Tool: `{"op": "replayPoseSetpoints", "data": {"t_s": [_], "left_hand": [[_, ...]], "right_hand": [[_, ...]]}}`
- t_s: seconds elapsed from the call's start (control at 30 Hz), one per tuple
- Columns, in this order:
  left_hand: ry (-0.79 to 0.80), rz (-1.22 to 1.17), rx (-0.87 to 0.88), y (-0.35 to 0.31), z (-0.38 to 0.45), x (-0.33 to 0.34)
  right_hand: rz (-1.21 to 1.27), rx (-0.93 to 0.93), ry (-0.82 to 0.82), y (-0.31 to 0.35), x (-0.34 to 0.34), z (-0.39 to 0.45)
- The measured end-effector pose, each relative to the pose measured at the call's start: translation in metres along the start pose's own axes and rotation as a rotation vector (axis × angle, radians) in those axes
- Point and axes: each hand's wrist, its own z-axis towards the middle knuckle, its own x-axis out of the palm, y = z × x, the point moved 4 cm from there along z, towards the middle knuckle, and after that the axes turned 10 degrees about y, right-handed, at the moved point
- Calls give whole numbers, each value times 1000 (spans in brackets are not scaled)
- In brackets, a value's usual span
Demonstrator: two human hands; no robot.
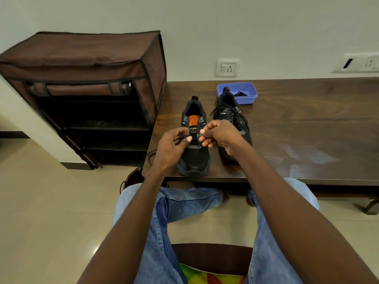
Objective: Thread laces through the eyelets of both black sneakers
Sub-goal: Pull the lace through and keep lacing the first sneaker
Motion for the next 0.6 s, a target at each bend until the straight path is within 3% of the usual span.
{"op": "replayPoseSetpoints", "data": {"t_s": [0.07,0.27,0.6], "left_hand": [[70,-45,6,-4,5,5],[25,-121,36,-9,12,11],[-14,39,33,-12,20,20]], "right_hand": [[-5,-1,-58,0,-1,2],[114,86,-65,-5,0,7],[270,109,-120,-10,-1,18]]}}
